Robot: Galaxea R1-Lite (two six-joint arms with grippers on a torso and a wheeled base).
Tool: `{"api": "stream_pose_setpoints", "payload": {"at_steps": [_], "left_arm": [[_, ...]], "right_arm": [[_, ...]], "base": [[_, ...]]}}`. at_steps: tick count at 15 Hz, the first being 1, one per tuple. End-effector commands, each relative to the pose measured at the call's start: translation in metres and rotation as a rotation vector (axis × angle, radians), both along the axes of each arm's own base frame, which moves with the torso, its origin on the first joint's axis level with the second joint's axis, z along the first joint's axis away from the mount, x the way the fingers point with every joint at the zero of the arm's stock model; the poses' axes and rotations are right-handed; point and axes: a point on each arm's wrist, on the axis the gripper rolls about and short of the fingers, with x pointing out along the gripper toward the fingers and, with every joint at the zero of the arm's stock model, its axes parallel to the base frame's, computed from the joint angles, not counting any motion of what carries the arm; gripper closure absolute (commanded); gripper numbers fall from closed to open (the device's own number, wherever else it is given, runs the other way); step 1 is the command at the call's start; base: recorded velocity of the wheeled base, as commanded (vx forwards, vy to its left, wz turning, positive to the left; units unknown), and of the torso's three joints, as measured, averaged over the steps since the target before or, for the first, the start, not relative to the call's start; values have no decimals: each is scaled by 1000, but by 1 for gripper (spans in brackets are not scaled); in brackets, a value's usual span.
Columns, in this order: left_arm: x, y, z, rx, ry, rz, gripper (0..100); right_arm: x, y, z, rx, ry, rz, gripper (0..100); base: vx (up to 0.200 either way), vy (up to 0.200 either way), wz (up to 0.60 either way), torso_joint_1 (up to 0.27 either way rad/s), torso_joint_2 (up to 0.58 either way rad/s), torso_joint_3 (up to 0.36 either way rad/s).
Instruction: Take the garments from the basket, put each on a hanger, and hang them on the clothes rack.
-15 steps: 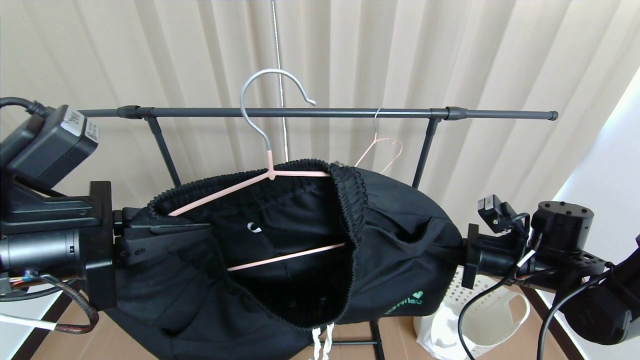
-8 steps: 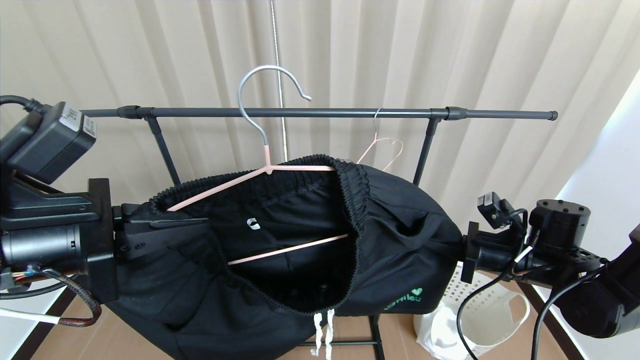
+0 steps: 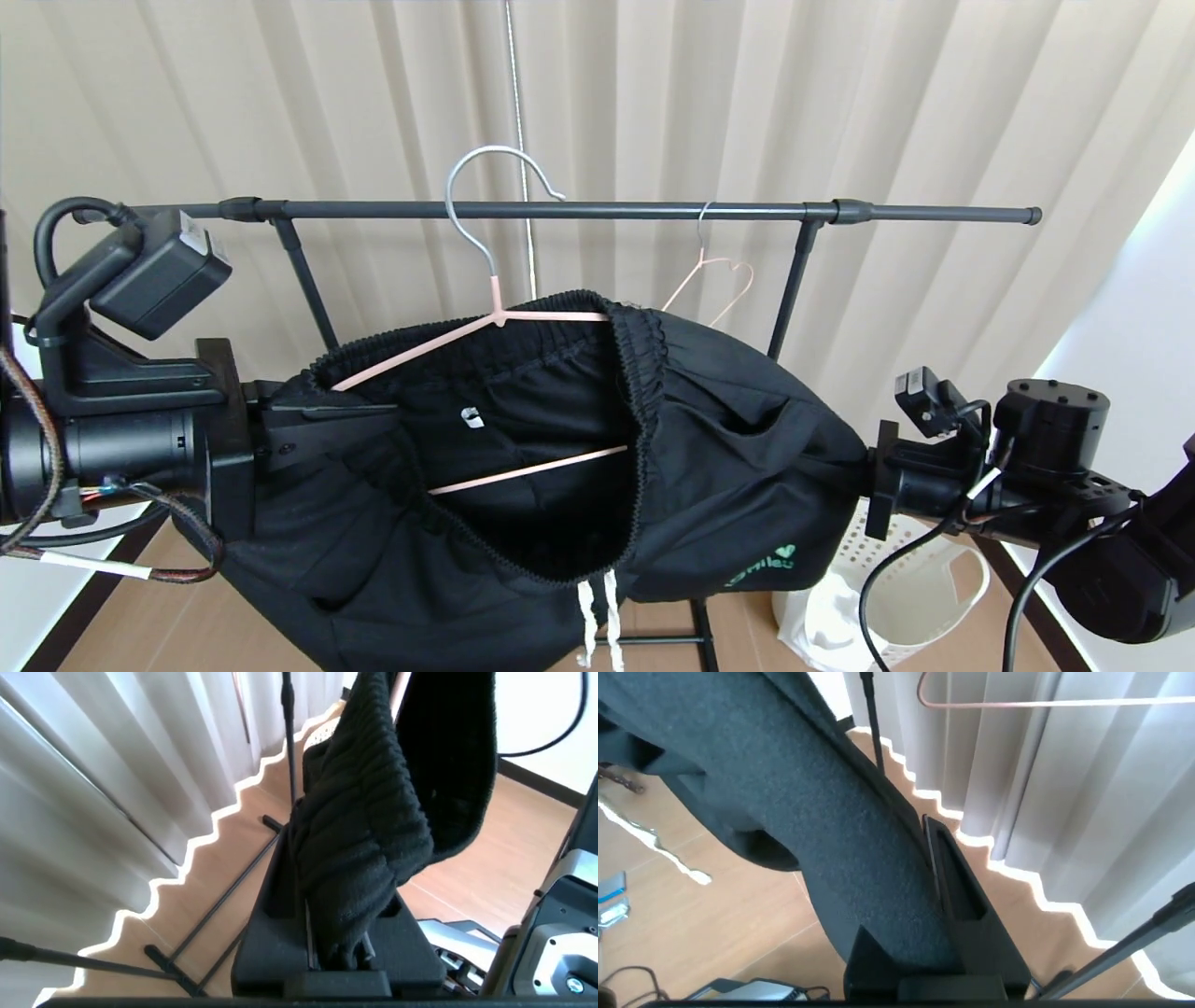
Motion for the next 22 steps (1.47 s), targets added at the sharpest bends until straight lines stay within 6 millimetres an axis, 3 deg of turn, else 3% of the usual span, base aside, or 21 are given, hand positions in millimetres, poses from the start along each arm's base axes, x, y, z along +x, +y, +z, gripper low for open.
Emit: {"api": "stream_pose_setpoints", "payload": {"at_steps": [1,5,7,11,16,22], "left_arm": [[13,4,-9,10,32,44,100],[28,19,-23,22,89,131,100],[31,20,-26,30,102,146,100],[41,19,-41,110,145,248,100],[54,9,-75,250,233,292,100],[77,-2,-95,331,214,397,100]], "right_arm": [[-11,4,11,-21,-63,27,0],[-44,11,39,-45,-206,81,0],[-49,14,48,-38,-238,95,0],[-51,14,52,-38,-251,88,0],[-47,15,49,-44,-241,71,0],[-47,15,48,-45,-238,71,0]], "base": [[0,0,0,0,0,0],[0,0,0,0,0,0],[0,0,0,0,0,0],[0,0,0,0,0,0],[0,0,0,0,0,0],[0,0,0,0,0,0]]}}
